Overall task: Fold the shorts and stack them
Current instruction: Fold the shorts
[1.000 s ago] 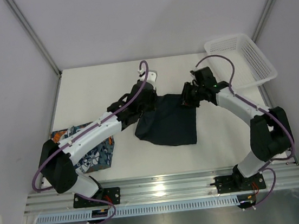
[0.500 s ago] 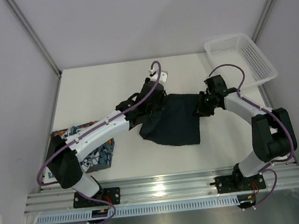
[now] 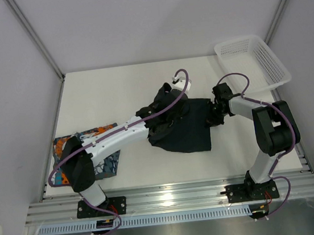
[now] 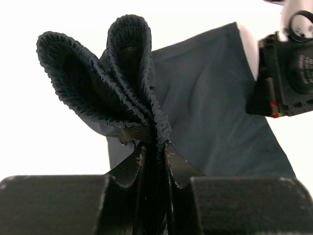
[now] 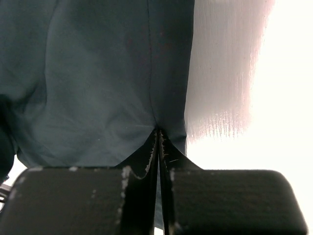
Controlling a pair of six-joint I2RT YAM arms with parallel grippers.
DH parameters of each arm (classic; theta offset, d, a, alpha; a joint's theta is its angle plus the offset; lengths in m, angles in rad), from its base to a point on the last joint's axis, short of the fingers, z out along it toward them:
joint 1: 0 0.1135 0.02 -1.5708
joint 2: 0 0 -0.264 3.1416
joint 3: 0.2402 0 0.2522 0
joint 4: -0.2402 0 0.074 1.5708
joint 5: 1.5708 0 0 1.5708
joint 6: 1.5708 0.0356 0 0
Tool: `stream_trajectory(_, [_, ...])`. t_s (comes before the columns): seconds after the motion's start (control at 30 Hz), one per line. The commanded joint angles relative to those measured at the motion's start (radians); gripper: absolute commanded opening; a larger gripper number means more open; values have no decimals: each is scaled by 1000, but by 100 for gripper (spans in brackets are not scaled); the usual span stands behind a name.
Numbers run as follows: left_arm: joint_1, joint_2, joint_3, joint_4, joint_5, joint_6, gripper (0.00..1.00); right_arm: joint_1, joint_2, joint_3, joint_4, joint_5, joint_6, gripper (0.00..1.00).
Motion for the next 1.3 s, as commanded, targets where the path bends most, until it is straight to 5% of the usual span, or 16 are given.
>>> stream_trajectory(0.0, [-35,32,73,22,-37,26,1,1,30,3,13,45,-24,0])
stream_trajectory(0.67, [-133,373,229,43,-140,-116,4,-16,7,-32,44,-67,-21,0])
stream_trajectory(0.77, [-135,370,222,42,-94,-145,35,-25,1,-35,56,-98,-18,0])
stream_trajectory(0.8, [-133,363,217,40,-79,-167,62,-33,-4,-37,64,-120,-16,0])
stream_trajectory(0.9, [-124,311,190,54,-7,-196,85,-48,-13,-37,69,-141,-15,0])
stream_trajectory(1.07, [-31,157,85,126,262,-248,91,-88,-50,-78,124,-194,-6,7])
stream_trajectory(1.27, [121,15,-36,185,491,-313,91,-165,-165,-194,251,-305,53,31])
